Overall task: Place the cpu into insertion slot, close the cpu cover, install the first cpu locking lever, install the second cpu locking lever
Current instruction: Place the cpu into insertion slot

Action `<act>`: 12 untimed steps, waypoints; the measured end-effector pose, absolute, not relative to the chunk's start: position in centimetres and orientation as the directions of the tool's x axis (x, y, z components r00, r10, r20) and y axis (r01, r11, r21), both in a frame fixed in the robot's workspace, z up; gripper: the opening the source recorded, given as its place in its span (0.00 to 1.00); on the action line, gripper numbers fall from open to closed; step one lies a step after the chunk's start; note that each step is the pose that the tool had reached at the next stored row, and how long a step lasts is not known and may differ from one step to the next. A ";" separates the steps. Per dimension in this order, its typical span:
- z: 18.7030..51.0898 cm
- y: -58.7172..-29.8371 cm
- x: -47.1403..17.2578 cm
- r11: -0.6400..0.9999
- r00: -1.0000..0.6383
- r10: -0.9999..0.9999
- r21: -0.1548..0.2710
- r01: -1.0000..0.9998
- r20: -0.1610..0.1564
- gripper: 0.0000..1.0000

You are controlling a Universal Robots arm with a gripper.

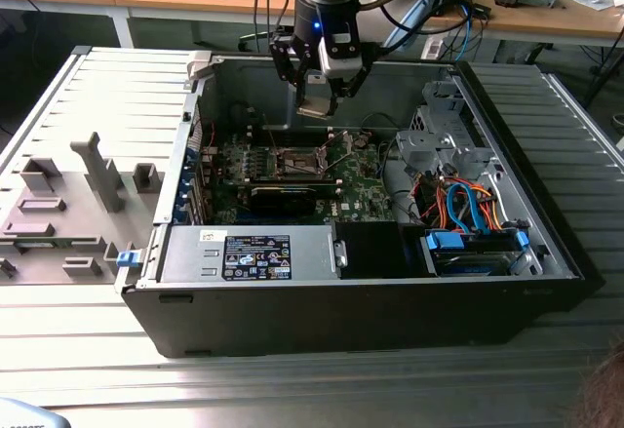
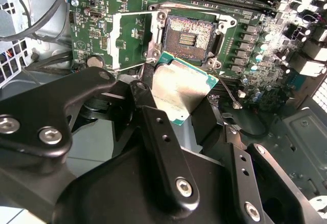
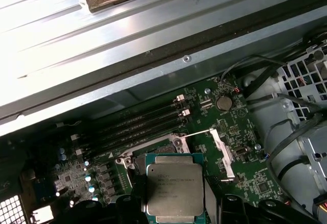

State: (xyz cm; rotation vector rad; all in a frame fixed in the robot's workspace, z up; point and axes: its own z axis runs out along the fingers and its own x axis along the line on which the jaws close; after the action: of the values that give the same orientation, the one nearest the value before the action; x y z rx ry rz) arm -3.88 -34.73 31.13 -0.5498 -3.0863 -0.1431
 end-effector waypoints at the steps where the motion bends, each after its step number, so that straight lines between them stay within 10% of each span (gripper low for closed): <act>1: 31.1 -34.7 -3.9 0.934 -0.938 0.345 0.089 0.346 0.019 0.54; 12: 31.1 -34.7 -3.9 0.929 -0.933 0.359 0.089 0.359 0.019 0.54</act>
State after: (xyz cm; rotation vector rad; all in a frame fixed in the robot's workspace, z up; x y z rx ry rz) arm -3.88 -34.73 31.10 -0.5735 -3.0828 -0.1433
